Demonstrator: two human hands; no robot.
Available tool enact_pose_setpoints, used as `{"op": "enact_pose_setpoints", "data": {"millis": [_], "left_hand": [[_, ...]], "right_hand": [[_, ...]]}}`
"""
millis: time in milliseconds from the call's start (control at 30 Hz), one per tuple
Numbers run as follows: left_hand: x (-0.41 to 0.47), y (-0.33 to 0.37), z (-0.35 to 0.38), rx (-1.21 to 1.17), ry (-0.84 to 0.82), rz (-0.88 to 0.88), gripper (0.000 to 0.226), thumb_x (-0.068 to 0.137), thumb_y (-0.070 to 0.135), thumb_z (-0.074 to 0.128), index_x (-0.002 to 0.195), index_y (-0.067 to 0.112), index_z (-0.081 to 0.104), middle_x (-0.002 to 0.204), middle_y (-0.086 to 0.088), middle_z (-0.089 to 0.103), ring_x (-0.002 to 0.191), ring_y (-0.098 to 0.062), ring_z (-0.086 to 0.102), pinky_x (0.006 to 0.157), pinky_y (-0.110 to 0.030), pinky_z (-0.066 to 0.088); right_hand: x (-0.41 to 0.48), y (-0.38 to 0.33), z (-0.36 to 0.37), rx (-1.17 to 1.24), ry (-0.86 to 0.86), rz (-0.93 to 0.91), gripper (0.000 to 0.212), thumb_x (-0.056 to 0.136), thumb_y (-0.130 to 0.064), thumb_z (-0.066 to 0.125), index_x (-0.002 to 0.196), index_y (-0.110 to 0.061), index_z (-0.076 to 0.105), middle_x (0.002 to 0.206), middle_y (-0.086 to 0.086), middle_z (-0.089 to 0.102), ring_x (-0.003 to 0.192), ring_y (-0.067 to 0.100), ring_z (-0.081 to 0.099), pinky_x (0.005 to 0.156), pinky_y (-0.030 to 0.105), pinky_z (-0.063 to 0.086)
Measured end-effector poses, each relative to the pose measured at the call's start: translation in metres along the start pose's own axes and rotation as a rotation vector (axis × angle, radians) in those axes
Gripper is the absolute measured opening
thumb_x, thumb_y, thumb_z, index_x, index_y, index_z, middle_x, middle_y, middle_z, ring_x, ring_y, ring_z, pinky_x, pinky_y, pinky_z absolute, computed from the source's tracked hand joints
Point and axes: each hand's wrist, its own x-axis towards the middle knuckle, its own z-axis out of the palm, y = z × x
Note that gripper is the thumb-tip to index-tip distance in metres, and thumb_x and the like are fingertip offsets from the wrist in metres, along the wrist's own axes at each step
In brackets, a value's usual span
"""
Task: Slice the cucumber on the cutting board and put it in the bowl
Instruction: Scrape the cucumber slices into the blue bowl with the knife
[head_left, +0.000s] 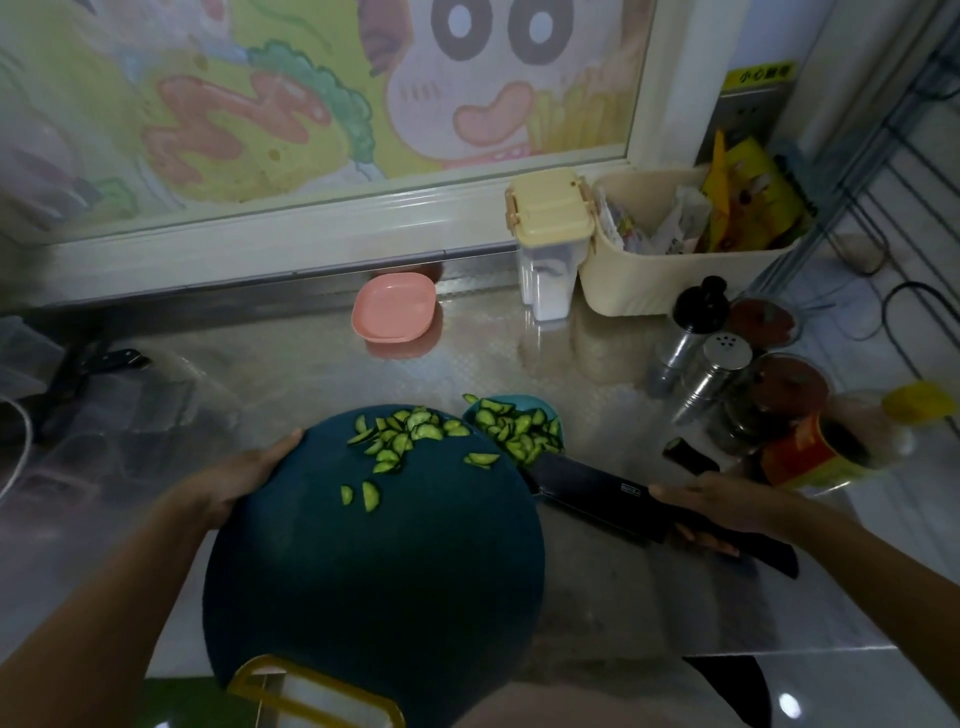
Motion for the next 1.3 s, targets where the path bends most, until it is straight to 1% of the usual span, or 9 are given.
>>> {"op": "enact_pose_setpoints", "data": {"millis": [100,467,600,700,800,933,1000,1200,1300], "left_hand": [[0.0,0.006,-0.001,0.029,0.028,0.009,0.048,0.092,0.048,0.047,0.099,0.004,0.063,0.094,-0.017,0.07,0.091,-0.033,0.064,0.085,-0.042,0.05],[-0.005,0.008,-0.012,0.041,0.06,0.0,0.054,0.087,0.051,0.052,0.103,0.001,0.065,0.092,-0.018,0.072,0.089,-0.033,0.066,0.076,-0.04,0.052],[-0.006,0.007,-0.014,0.019,0.046,-0.002,0.061,0.082,0.054,0.055,0.111,0.001,0.063,0.1,-0.018,0.07,0.096,-0.033,0.065,0.089,-0.045,0.05],[-0.003,0.01,-0.009,0.045,0.009,-0.012,0.07,0.072,0.061,0.059,0.112,0.004,0.063,0.101,-0.016,0.07,0.094,-0.031,0.067,0.091,-0.046,0.05],[-0.002,0.021,0.008,0.052,-0.044,-0.013,0.051,0.091,0.051,0.047,0.101,0.004,0.064,0.084,-0.011,0.073,0.072,-0.022,0.071,0.065,-0.031,0.057],[0.004,0.037,0.03,0.077,-0.113,-0.019,0.057,0.094,0.054,0.036,0.106,0.005,0.063,0.091,-0.011,0.073,0.078,-0.022,0.071,0.061,-0.027,0.056],[0.007,0.043,0.038,0.088,-0.146,-0.035,0.059,0.093,0.056,0.034,0.105,0.006,0.062,0.092,-0.011,0.073,0.079,-0.022,0.071,0.062,-0.028,0.057],[0.008,0.05,0.05,0.107,-0.211,-0.021,0.063,0.089,0.06,0.037,0.113,0.006,0.061,0.106,-0.016,0.069,0.095,-0.029,0.067,0.078,-0.038,0.056],[0.009,0.046,0.049,0.096,-0.238,-0.016,0.072,0.078,0.065,0.046,0.12,0.007,0.058,0.115,-0.016,0.066,0.104,-0.031,0.064,0.092,-0.045,0.05]], "right_hand": [[-0.009,0.002,-0.001,0.004,0.009,0.003,0.059,0.084,-0.059,0.043,0.06,-0.006,0.057,0.048,0.005,0.051,0.037,0.016,0.043,0.045,0.026,0.037],[-0.017,-0.009,-0.002,-0.04,0.009,-0.014,0.061,0.081,-0.061,0.046,0.057,-0.007,0.057,0.05,0.011,0.05,0.04,0.018,0.043,0.045,0.025,0.038],[-0.026,-0.027,0.003,-0.022,0.249,-0.085,0.058,0.08,-0.062,0.039,0.059,-0.012,0.058,0.049,0.004,0.053,0.045,0.016,0.049,0.054,0.026,0.04],[-0.029,-0.046,0.019,-0.381,0.483,-0.216,0.043,0.091,-0.053,0.033,0.082,-0.02,0.059,0.076,-0.005,0.059,0.075,0.014,0.059,0.066,0.026,0.039],[-0.033,-0.069,0.048,-0.58,0.444,-0.278,0.028,0.099,-0.041,0.034,0.107,-0.022,0.053,0.1,-0.003,0.058,0.094,0.015,0.057,0.076,0.029,0.04],[-0.034,-0.09,0.083,-0.825,0.343,-0.463,0.061,0.091,-0.063,0.013,0.125,-0.023,0.043,0.12,-0.004,0.051,0.103,0.014,0.053,0.073,0.022,0.031],[-0.028,-0.087,0.094,-0.895,0.323,-0.536,0.088,0.074,-0.072,-0.009,0.126,-0.022,0.042,0.119,-0.001,0.051,0.098,0.019,0.055,0.072,0.025,0.032],[-0.013,-0.069,0.12,-0.928,0.482,-0.527,0.06,0.092,-0.062,-0.004,0.102,-0.026,0.043,0.079,-0.007,0.059,0.053,0.009,0.055,0.043,0.022,0.03],[-0.015,-0.067,0.13,-0.875,0.576,-0.471,0.078,0.088,-0.064,-0.013,0.1,-0.024,0.053,0.075,-0.004,0.061,0.052,0.01,0.056,0.045,0.021,0.024]]}}
